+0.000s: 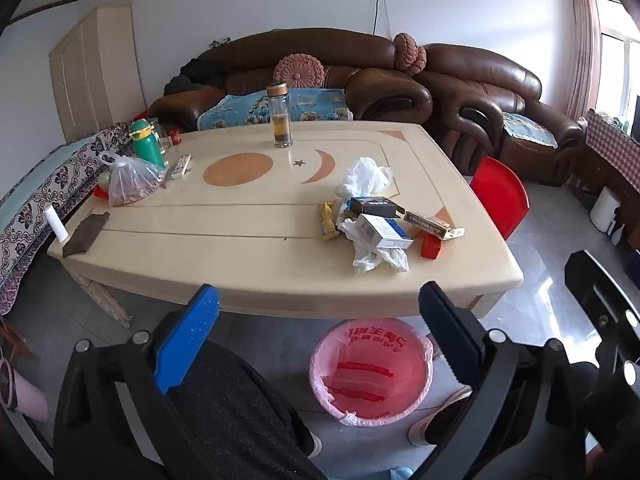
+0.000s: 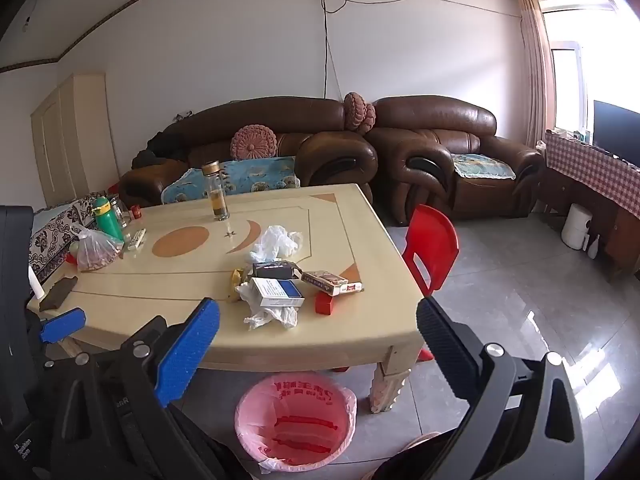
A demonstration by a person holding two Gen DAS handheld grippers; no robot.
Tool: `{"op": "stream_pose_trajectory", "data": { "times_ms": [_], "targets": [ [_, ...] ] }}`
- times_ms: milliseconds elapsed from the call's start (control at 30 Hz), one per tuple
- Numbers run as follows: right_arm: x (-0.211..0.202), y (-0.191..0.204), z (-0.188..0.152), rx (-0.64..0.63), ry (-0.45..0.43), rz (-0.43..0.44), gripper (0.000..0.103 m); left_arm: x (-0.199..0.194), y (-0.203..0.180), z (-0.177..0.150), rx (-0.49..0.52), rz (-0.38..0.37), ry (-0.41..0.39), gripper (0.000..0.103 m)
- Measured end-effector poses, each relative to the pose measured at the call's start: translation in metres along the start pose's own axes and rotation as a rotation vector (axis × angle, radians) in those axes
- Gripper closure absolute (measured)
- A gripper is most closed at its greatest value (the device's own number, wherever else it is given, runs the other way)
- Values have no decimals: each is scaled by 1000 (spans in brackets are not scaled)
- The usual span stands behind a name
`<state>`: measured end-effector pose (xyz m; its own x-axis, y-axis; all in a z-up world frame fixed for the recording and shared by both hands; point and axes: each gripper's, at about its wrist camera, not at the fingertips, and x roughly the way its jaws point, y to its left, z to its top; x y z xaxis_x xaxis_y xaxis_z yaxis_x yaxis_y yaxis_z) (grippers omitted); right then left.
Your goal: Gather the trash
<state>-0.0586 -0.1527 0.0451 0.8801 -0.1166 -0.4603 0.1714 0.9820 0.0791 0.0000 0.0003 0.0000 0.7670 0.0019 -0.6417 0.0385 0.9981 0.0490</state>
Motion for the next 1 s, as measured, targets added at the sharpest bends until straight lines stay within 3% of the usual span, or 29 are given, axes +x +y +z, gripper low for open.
{"op": "stream_pose_trajectory", "data": {
  "times_ms": [1000],
  "targets": [
    [-4, -4, 2, 9, -12, 0, 6, -5, 7, 4, -30, 10, -9, 5]
  ]
}}
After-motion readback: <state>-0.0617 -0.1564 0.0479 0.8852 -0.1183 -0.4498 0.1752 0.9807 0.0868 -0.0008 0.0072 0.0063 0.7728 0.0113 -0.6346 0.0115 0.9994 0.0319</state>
